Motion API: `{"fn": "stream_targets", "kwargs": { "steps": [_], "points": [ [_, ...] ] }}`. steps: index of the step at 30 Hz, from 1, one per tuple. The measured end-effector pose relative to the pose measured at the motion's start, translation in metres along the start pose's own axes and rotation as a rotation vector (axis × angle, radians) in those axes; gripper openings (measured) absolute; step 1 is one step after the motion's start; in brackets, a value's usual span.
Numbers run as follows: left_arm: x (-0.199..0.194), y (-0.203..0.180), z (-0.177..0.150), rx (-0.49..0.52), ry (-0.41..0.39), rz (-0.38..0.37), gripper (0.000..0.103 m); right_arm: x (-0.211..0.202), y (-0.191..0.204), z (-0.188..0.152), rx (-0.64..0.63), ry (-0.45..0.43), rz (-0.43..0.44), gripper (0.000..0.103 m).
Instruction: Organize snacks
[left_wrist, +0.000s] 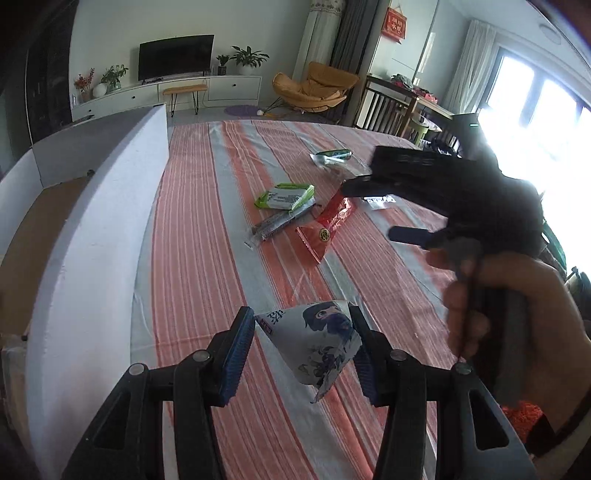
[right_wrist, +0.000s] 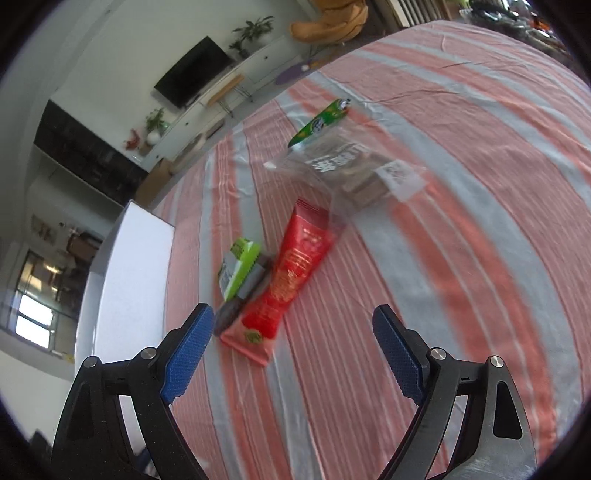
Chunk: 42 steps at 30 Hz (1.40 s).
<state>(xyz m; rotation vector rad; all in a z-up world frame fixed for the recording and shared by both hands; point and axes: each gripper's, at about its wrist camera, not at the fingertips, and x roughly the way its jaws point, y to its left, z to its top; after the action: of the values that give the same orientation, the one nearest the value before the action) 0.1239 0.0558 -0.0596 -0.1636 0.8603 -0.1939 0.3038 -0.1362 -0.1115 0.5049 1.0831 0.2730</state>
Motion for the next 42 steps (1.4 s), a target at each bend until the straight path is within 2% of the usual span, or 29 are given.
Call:
{"fn": "stream_targets", "kwargs": {
  "steps": [1, 2, 3, 4, 5, 9, 15, 19, 22, 26, 30, 34, 36, 37, 38, 39, 41, 42],
  "points": [
    [-0.007, 0.002, 0.000, -0.005, -0.006, -0.002, 0.050, 0.013, 0.000, 0.002, 0.018, 0.034, 0.008, 0.073],
    [-0.013, 0.003, -0.001, -0.007, -0.011, -0.004, 0.050, 0.023, 0.001, 0.003, 0.030, 0.059, 0.013, 0.062],
    [-0.020, 0.005, -0.002, -0.010, -0.017, -0.006, 0.050, 0.022, 0.005, 0.004, 0.013, 0.024, -0.017, 0.053],
    [-0.025, 0.007, -0.002, -0.014, -0.023, -0.009, 0.050, 0.025, 0.006, 0.005, 0.001, 0.035, -0.040, 0.044],
    [-0.031, 0.010, -0.002, -0.019, -0.027, -0.013, 0.050, 0.027, 0.002, 0.004, 0.017, 0.053, -0.021, 0.020],
    [-0.053, 0.017, 0.001, -0.043, -0.055, -0.046, 0.050, -0.001, -0.022, -0.009, 0.096, 0.020, 0.101, 0.010],
    [-0.096, 0.031, 0.007, -0.088, -0.113, -0.104, 0.050, -0.060, -0.049, -0.039, 0.178, -0.017, 0.289, 0.009],
    [-0.127, 0.048, 0.016, -0.140, -0.162, -0.123, 0.050, -0.086, -0.037, -0.048, 0.197, -0.017, 0.408, 0.009],
    [-0.154, 0.068, 0.021, -0.161, -0.215, -0.083, 0.050, -0.102, 0.003, -0.052, 0.146, 0.009, 0.516, 0.009],
    [-0.183, 0.107, 0.024, -0.196, -0.274, 0.042, 0.050, -0.113, 0.084, -0.068, 0.047, 0.076, 0.676, 0.009],
    [-0.194, 0.157, 0.017, -0.268, -0.277, 0.171, 0.050, -0.097, 0.168, -0.102, -0.068, 0.184, 0.755, 0.009],
    [-0.185, 0.197, -0.001, -0.307, -0.225, 0.320, 0.051, -0.058, 0.219, -0.136, -0.189, 0.254, 0.698, 0.010],
    [-0.173, 0.210, -0.010, -0.324, -0.164, 0.377, 0.051, -0.047, 0.226, -0.147, -0.273, 0.235, 0.598, 0.015],
    [-0.166, 0.216, -0.014, -0.331, -0.134, 0.396, 0.057, -0.044, 0.226, -0.151, -0.314, 0.217, 0.556, 0.017],
    [-0.160, 0.218, -0.017, -0.337, -0.114, 0.405, 0.072, -0.043, 0.222, -0.153, -0.350, 0.196, 0.518, 0.027],
    [-0.153, 0.218, -0.018, -0.343, -0.104, 0.410, 0.088, -0.043, 0.215, -0.153, -0.375, 0.168, 0.478, 0.043],
    [-0.148, 0.214, -0.023, -0.350, -0.115, 0.412, 0.095, -0.045, 0.194, -0.148, -0.397, 0.099, 0.386, 0.058],
    [-0.144, 0.210, -0.024, -0.349, -0.121, 0.400, 0.096, -0.049, 0.180, -0.145, -0.408, 0.064, 0.343, 0.059]
  ]
}}
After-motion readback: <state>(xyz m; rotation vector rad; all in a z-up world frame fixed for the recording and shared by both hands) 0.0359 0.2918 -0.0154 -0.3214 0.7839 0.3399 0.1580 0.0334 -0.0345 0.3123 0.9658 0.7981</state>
